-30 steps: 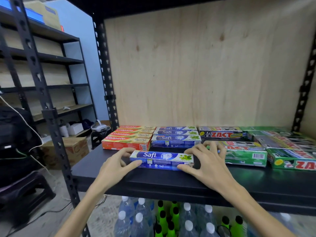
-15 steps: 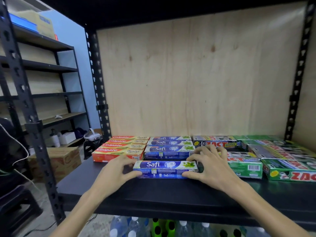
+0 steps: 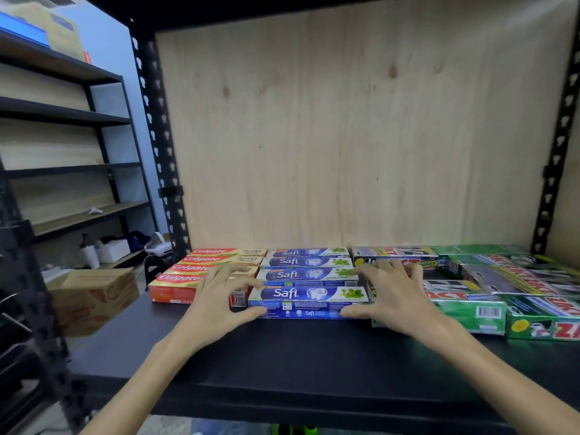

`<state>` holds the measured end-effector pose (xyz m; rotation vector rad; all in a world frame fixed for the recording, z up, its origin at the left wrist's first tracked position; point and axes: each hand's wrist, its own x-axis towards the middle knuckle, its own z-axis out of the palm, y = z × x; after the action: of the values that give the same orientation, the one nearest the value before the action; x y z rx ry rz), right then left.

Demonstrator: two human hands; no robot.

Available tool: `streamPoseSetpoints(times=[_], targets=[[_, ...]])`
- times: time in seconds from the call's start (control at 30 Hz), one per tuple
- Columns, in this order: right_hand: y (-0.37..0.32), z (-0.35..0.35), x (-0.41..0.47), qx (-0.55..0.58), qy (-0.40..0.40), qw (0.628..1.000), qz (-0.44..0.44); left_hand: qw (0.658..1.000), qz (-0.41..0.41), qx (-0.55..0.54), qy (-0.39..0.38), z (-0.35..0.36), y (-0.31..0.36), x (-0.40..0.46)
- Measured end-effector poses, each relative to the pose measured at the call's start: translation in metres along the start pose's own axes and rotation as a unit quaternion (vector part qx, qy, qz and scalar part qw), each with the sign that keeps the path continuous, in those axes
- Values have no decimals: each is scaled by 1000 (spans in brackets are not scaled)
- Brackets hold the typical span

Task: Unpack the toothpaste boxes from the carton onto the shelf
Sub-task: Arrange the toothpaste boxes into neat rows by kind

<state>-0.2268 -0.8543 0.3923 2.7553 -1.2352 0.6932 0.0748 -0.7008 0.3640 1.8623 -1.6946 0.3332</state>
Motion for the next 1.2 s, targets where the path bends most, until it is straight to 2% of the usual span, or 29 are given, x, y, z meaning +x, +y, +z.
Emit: streamPoseSetpoints(times=[0.1,0.23,0.4,0.5,0.73,0.93,1.2], targets=[[-4,0,7,6,1,1000,-8,1000,-3,8,-13,6,-7,6],[-10,1,14,-15,6,1000,-8,999,-49,13,7,13,-13,11],[-17,7,17,-108,43,993,-6,997,-52,46,-18,18,-20,11],[-17,7,21,-125,28,992,7,997,-44,56,-33,18,-18,12],[-15,3,24,-48,-31,998,25,993,-25,84,-75,12,-16,16],[-12,-5,34,26,-81,995,48,996,-5,73,-48,13,-18,15],[-5,3,36,112,-60,990,62,998,-1,57,-42,15,-14,14]])
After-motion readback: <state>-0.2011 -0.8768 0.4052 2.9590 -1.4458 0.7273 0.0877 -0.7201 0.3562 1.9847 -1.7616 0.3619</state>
